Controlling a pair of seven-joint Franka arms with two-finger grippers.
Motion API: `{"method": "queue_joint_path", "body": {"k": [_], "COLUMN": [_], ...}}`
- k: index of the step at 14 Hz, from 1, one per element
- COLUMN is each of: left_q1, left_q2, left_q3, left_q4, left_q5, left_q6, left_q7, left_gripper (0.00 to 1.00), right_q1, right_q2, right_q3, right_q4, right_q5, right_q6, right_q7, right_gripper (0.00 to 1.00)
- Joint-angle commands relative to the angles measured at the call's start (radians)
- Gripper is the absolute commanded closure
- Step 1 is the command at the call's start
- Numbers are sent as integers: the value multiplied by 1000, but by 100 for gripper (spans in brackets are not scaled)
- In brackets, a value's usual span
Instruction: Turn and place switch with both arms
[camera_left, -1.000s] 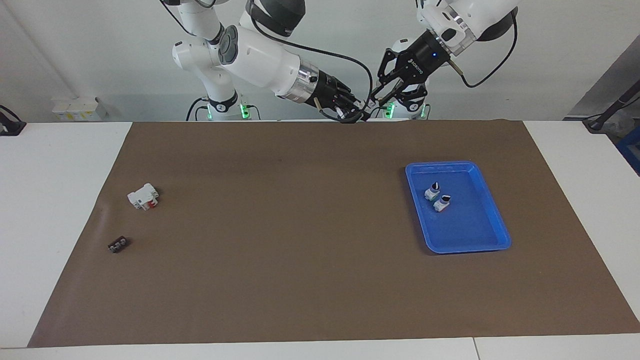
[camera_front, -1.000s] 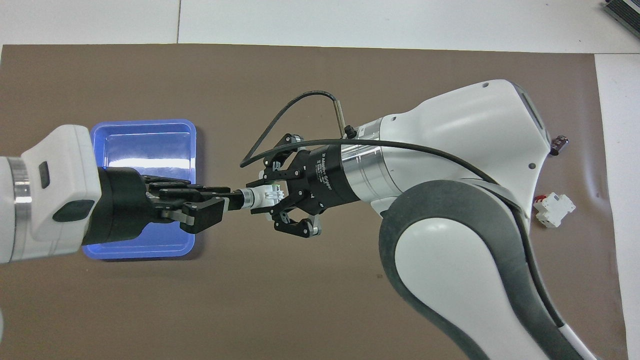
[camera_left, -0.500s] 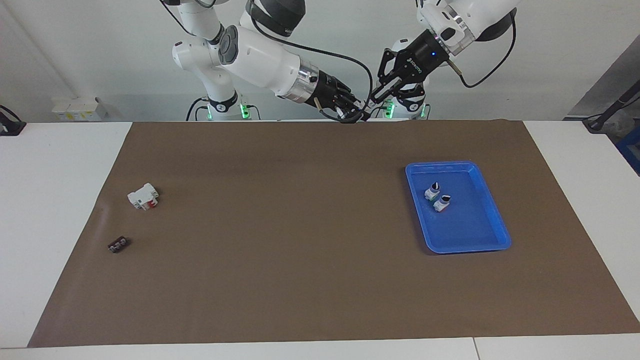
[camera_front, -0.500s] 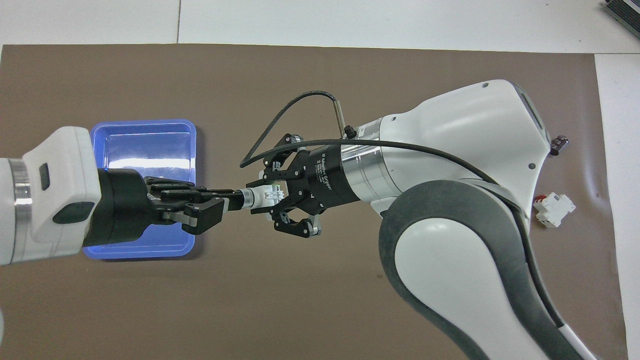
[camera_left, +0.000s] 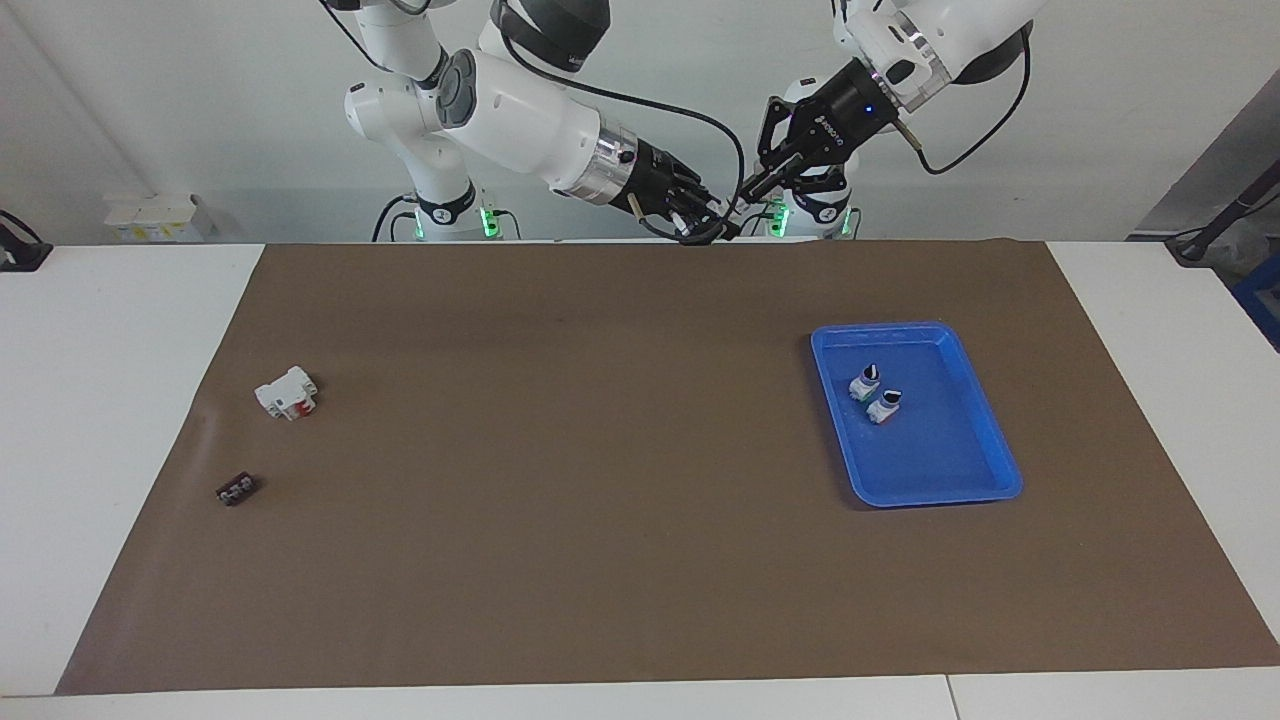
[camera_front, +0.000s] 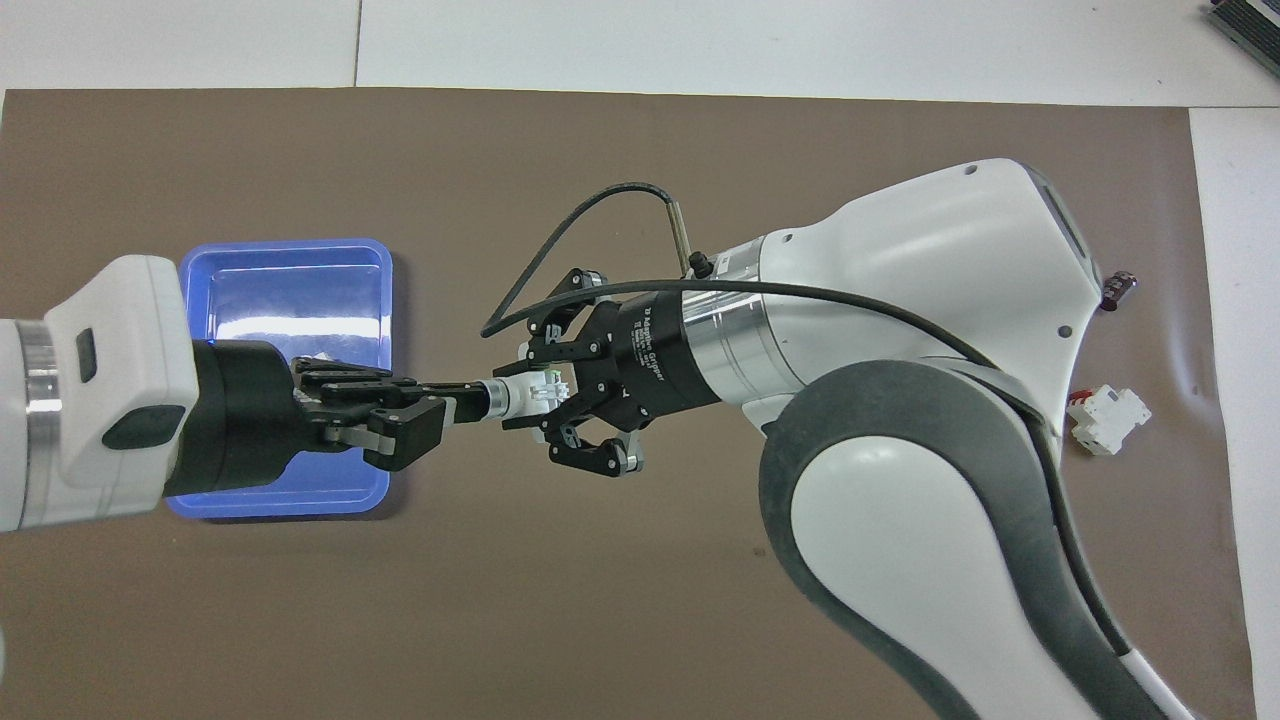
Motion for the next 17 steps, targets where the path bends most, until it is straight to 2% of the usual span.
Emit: {"method": "queue_joint_path", "body": {"k": [1, 6, 14, 17], "left_q1": [-4, -7, -8, -8], "left_q2": [-41, -35, -29, -30], "left_q3": [-25, -39, -52, -68], "left_q4": [-21, 15, 29, 25], "left_q5": [-33, -33, -22, -14], "left_q6": [-22, -4, 113, 116], "left_q7": [-184, -649, -1208, -1384], "left_gripper": [100, 100, 100, 100], "right_q1": [-5, -5, -5, -5], "right_q2": [-7, -8, -8, -8], "right_q3": [6, 6, 6, 6], "right_q4": [1, 1, 1, 1], "right_q5": [-16, -16, -16, -16], "right_q6": [6, 4, 4, 4], "right_q7": [23, 25, 25, 25], "right_gripper": [100, 100, 100, 100]}}
